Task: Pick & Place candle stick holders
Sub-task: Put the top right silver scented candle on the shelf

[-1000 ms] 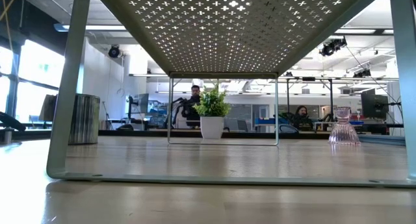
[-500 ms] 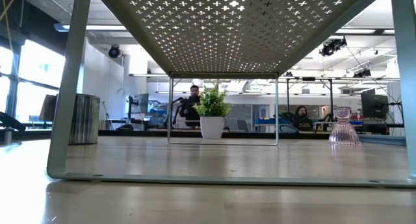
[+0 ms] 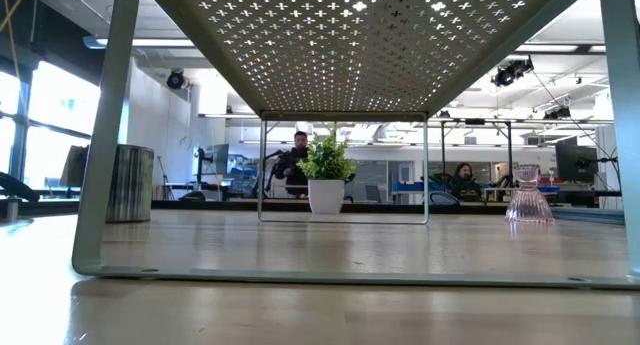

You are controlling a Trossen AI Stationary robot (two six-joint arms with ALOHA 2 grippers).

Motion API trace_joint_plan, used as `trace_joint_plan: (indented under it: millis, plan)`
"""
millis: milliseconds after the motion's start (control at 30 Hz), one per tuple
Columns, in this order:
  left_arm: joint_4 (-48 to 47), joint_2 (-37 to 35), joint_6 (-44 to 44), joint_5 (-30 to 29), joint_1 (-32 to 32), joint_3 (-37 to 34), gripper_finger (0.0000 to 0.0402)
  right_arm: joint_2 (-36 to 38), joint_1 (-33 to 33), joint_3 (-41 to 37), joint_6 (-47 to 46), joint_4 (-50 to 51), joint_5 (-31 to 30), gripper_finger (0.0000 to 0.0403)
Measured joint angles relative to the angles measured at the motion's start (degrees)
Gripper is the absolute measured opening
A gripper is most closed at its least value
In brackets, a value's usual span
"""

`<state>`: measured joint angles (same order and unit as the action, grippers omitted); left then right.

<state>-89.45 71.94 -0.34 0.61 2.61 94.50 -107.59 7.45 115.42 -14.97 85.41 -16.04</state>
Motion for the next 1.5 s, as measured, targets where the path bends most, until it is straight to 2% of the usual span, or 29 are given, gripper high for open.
trace_joint_plan:
  millis: [633,867,1500]
  plan:
    - [0.00,0.00,-0.02,0.04,-0.01,0.00,0.0221,0.02,0.01,-0.09,0.48,-1.70,0.42,0.0360]
    - [0.00,0.00,-0.02,0.04,-0.02,0.00,0.0221,0.09,0.03,-0.07,3.03,-1.31,5.30,0.0360]
    - [-0.04,0.00,0.00,-0.09,0.00,0.00,0.0221,0.09,-0.07,-0.07,2.88,-2.01,2.08,0.0360]
